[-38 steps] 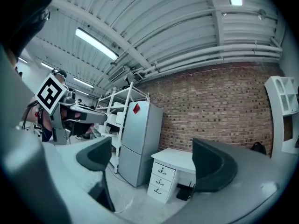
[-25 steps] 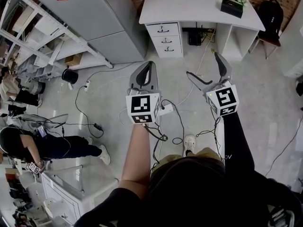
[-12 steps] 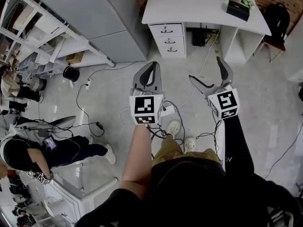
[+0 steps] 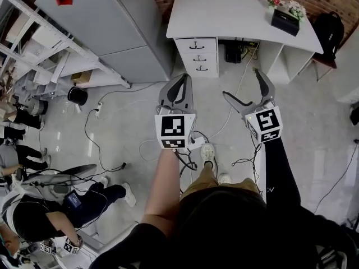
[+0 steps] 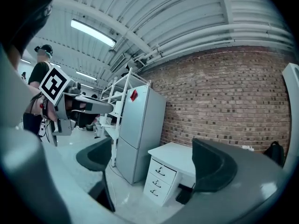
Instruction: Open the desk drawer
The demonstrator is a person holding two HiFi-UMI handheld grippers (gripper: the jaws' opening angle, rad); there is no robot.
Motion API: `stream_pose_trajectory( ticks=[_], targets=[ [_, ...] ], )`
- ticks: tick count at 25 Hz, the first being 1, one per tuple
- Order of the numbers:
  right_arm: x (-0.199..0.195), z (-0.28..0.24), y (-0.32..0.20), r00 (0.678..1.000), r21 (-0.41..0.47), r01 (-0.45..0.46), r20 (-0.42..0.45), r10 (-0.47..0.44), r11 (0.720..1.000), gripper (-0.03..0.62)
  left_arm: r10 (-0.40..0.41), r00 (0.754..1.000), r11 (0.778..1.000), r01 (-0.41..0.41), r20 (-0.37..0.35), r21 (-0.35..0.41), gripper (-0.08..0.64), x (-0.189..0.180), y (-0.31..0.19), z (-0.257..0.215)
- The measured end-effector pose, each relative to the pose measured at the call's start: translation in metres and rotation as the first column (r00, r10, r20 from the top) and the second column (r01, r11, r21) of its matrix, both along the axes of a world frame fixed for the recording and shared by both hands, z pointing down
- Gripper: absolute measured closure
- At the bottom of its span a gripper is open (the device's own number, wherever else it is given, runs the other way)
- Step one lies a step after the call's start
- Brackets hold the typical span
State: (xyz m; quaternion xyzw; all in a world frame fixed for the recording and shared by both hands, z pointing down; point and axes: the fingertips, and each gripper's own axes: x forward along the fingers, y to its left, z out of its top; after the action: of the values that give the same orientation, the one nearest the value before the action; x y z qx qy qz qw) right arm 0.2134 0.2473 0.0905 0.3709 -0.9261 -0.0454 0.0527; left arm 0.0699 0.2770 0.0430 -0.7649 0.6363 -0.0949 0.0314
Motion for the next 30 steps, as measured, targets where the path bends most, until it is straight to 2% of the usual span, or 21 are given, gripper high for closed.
stream_pose_trajectory(
  ticks=[9, 16, 25, 30],
  targets=[
    [-0.074, -0.001, -0.088, 1.000, -0.003, 0.008, -0.008, -0.008, 1.000, 0.060, 0.001, 1.000, 1.000, -0.001, 0.022, 0.005, 0.551, -0.068, -0.092, 0.000],
    [-0.113, 0.011, -0.126, 0.999, -0.007, 0.008, -0.036, -0.008, 1.000, 0.060, 0.012, 0.999, 1.000, -0.012, 0.044, -0.004, 0.552, -0.103, -0.135, 0.011],
    [-0.133, 0.022, -0.153, 0.999, -0.018, 0.007, -0.042, -0.008, 1.000, 0.060, 0.042, 0.998, 0.999, -0.041, 0.048, -0.031, 0.552, -0.116, -0.173, 0.027],
    [-0.138, 0.023, -0.184, 0.999, -0.015, 0.013, -0.039, -0.013, 1.000, 0.060, 0.048, 0.997, 0.998, -0.046, 0.052, -0.039, 0.551, -0.118, -0.203, 0.031]
  ],
)
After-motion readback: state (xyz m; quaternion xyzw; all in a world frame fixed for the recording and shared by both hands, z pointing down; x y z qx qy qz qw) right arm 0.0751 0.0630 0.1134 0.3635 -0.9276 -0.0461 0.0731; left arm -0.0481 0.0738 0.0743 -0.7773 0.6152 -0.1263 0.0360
